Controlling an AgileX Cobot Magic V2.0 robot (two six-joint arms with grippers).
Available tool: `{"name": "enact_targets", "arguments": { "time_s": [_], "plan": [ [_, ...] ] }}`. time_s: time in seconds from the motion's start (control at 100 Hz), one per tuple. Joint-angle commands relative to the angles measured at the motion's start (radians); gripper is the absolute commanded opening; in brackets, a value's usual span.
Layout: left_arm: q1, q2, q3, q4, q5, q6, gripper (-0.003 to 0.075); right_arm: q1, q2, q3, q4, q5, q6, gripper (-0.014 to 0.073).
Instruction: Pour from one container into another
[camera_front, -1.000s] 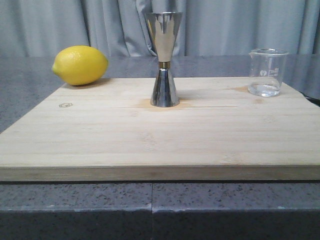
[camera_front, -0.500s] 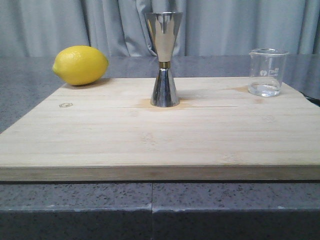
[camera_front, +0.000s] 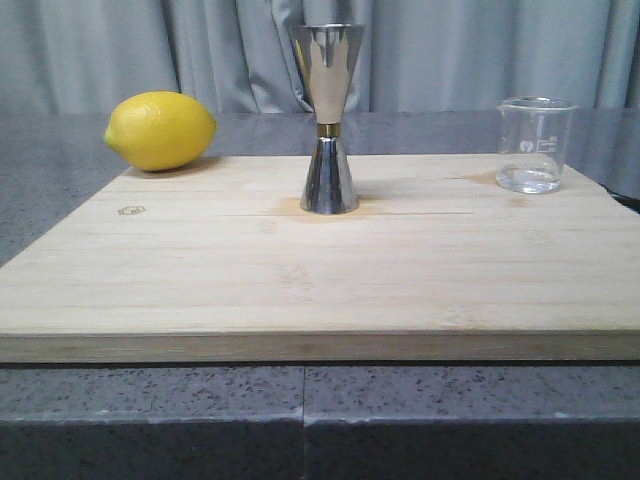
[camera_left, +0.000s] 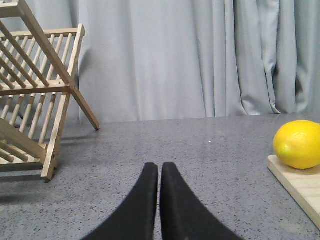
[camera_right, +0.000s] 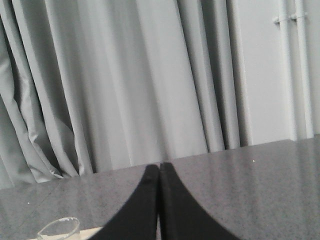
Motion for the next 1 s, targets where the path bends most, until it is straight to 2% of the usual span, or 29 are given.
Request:
{"name": "enact_targets", "arguments": {
  "time_s": [0.0,0.28,0.38,0.6,0.99],
  "plan": [
    [-0.008,-0.023,0.029,-0.01,-0.082,-0.011,-0.0019,0.004,-0.022,0.0,0.05,-0.045,-0.062,-0.0071],
    [-0.008,-0.023,0.029,-0.01,-0.082,-0.011,-0.0019,0.1,-0.034,0.097,0.028,-0.043,-0.062,-0.0071],
    [-0.008,-0.023,0.029,-0.01,-0.082,-0.011,-0.0019,0.126,-0.034,0.138,-0.02,-0.083,-0.044,-0.0071],
    [-0.008,-0.021,0.029,-0.01,-0.082,-0.011,-0.0019,0.121,-0.084,0.155,-0.085,-0.056,-0.022,-0.0072],
    [-0.008,-0.021,0.029,-0.01,-0.082,-0.011,-0.0019,0.043,-0.133,0.155,-0.096,-0.025,-0.022,-0.0071]
  ]
}}
